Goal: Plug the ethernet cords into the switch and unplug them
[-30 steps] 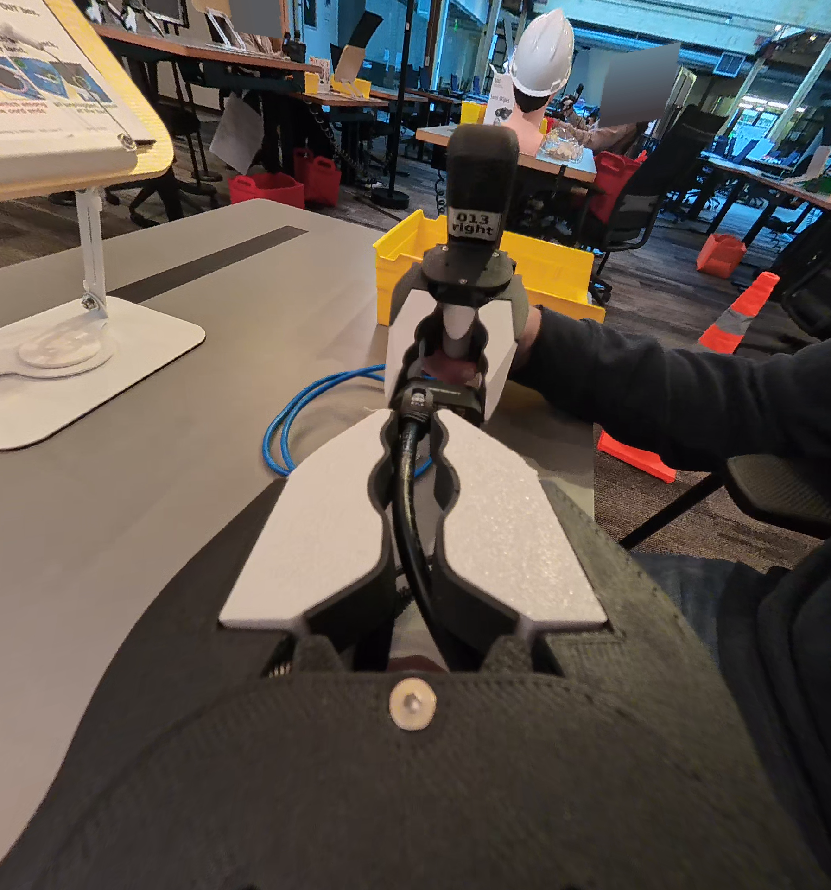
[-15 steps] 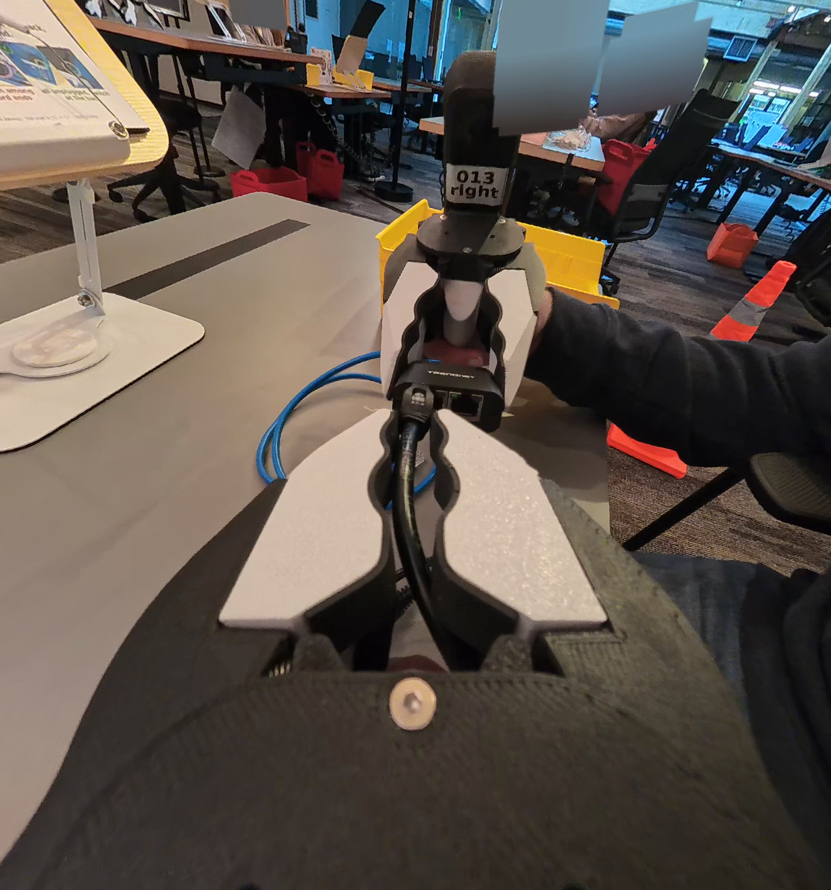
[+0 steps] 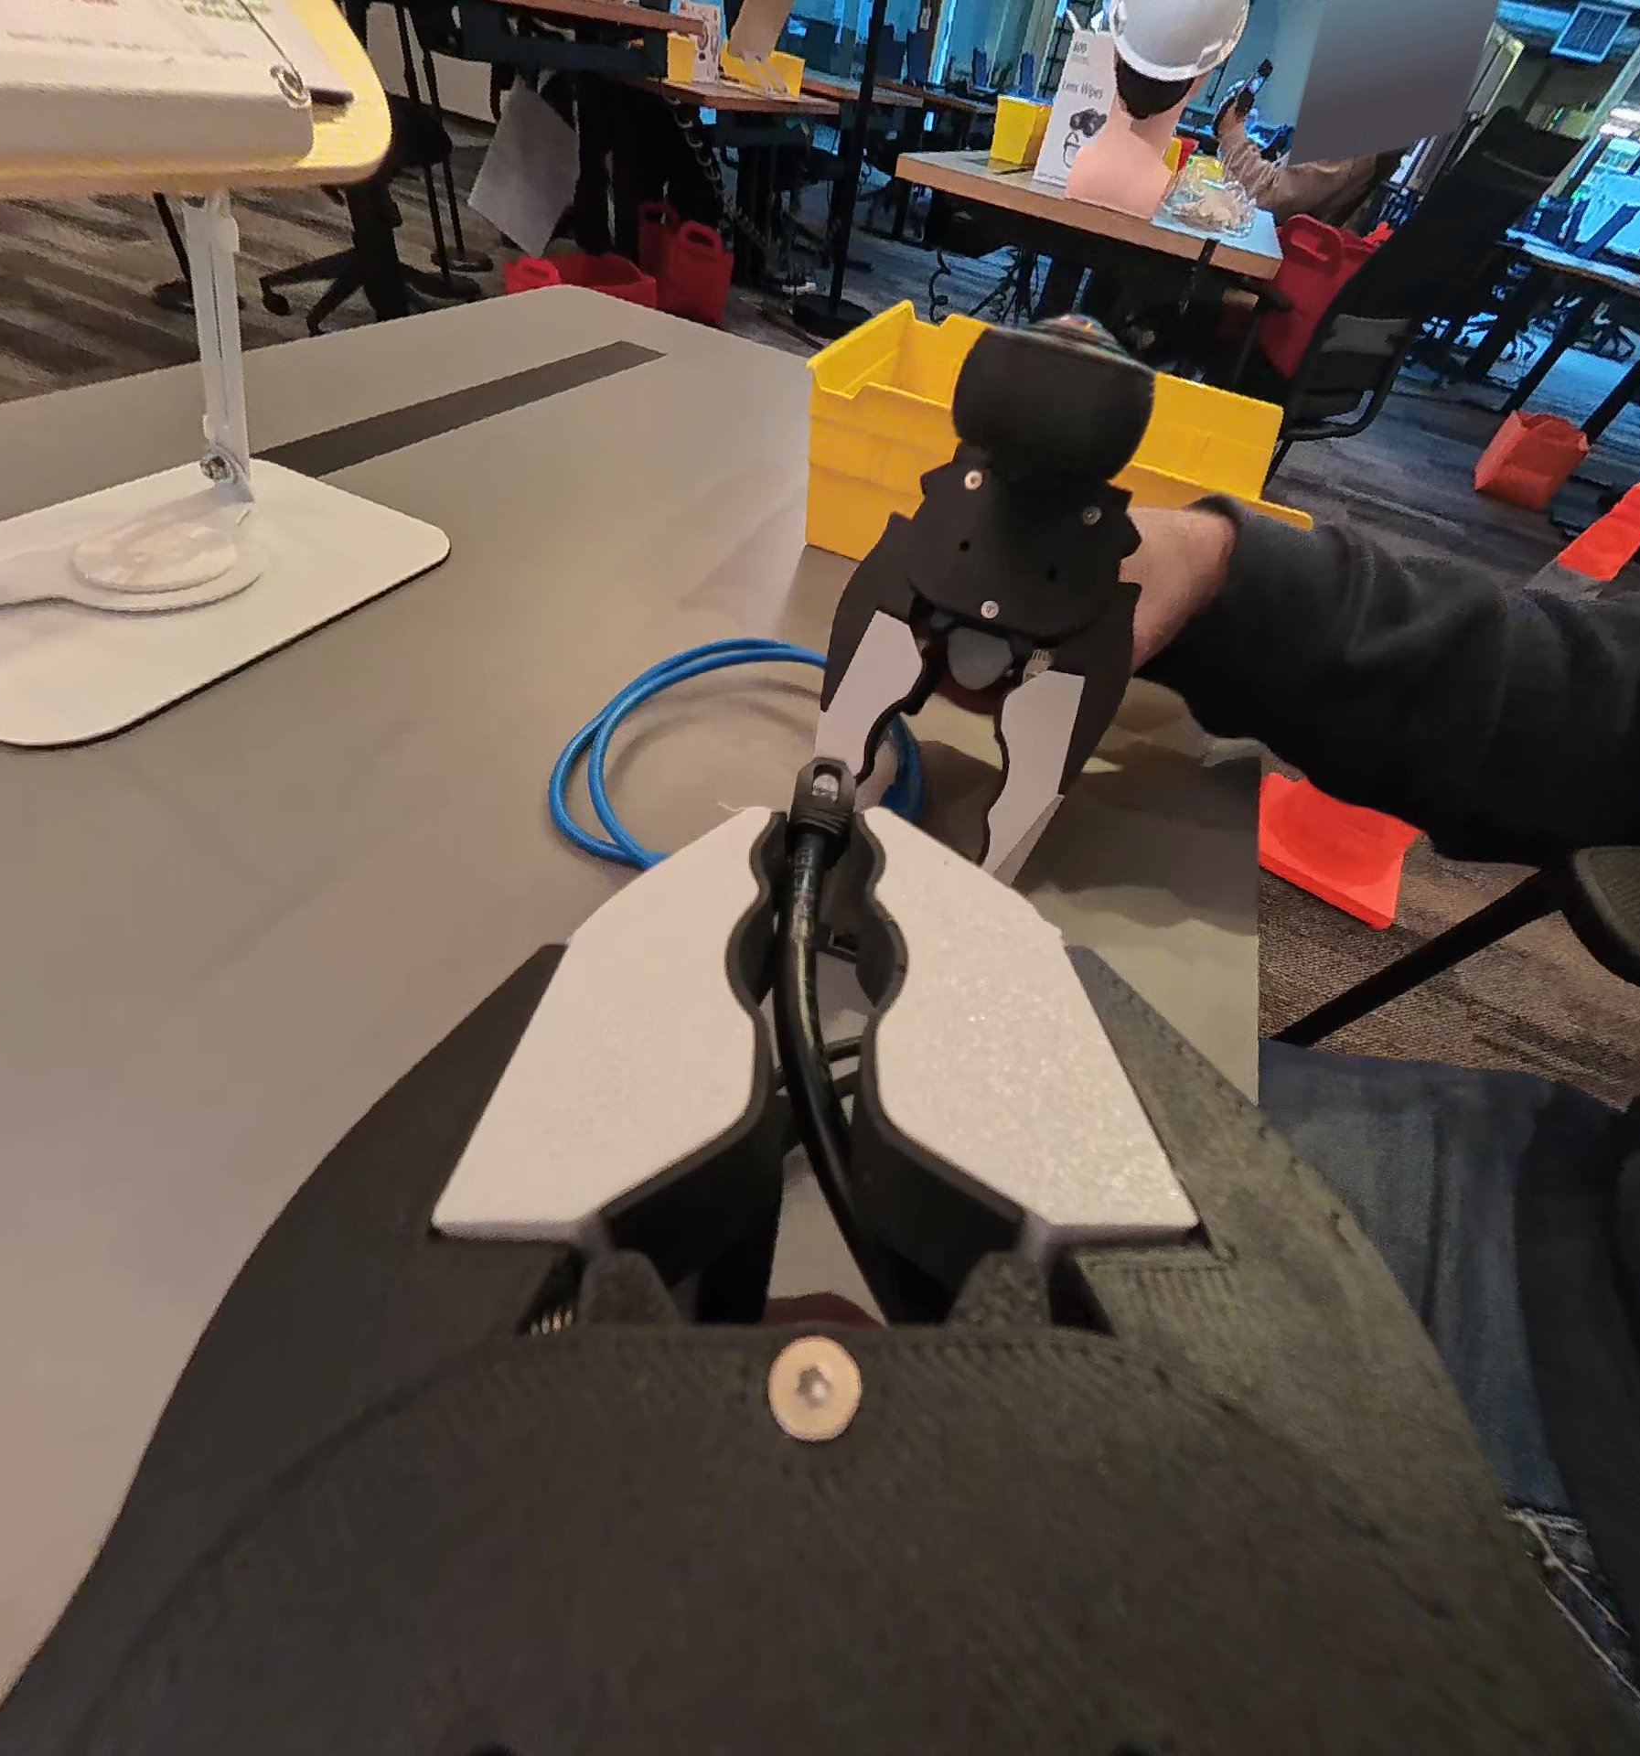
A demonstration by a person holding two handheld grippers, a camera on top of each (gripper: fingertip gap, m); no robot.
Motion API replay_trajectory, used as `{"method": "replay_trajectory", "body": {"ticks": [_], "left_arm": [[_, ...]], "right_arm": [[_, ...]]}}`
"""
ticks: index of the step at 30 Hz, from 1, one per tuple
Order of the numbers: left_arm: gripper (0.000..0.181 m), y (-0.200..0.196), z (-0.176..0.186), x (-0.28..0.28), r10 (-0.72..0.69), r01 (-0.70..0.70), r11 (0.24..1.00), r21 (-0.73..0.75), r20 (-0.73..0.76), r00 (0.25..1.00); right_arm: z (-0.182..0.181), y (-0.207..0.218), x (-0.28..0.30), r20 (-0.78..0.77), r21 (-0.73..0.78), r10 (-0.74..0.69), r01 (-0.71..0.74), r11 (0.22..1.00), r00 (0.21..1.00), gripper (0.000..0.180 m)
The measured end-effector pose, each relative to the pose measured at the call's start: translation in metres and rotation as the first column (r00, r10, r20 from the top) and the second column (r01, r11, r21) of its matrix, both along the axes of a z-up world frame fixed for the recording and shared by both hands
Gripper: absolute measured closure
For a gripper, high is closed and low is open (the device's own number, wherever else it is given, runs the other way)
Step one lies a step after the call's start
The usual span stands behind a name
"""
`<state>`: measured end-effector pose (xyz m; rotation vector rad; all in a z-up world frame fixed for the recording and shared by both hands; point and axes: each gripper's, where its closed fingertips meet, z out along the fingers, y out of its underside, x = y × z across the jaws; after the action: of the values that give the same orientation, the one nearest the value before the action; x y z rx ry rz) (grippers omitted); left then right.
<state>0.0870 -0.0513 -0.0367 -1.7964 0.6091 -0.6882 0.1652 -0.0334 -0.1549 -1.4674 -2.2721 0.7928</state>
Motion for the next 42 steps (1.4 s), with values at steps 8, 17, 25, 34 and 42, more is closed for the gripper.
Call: {"method": "replay_trajectory", "body": {"ticks": [8,17,25,34,42], "left_arm": [[0.169,-0.002,-0.006,-0.001,0.002,-0.002,1.000,-0.015,0.000,1.000],[0.169,-0.004,-0.020,-0.007,0.023,-0.023,0.998,-0.052,0.000,1.000],[0.169,0.003,-0.041,-0.003,0.043,-0.045,0.990,-0.131,-0.018,0.999],[0.169,0.005,-0.048,0.014,0.044,-0.020,0.973,-0.232,0.098,0.994],[0.169,0.010,-0.055,0.011,0.097,-0.048,0.953,-0.300,0.152,0.984]], "right_arm": [[-0.007,-0.002,-0.006,0.159,0.104,0.065,-0.082,0.991,0.985,0.116],[0.015,-0.010,-0.018,0.020,0.013,0.040,-0.040,0.999,0.999,0.121],[0.082,-0.016,-0.040,-0.299,-0.176,-0.039,-0.015,0.984,0.953,0.121],[0.066,-0.015,-0.056,-0.298,-0.059,-0.055,0.039,0.997,0.953,0.121],[0.055,-0.010,-0.061,-0.305,0.065,-0.065,0.089,0.994,0.950,0.121]]}}
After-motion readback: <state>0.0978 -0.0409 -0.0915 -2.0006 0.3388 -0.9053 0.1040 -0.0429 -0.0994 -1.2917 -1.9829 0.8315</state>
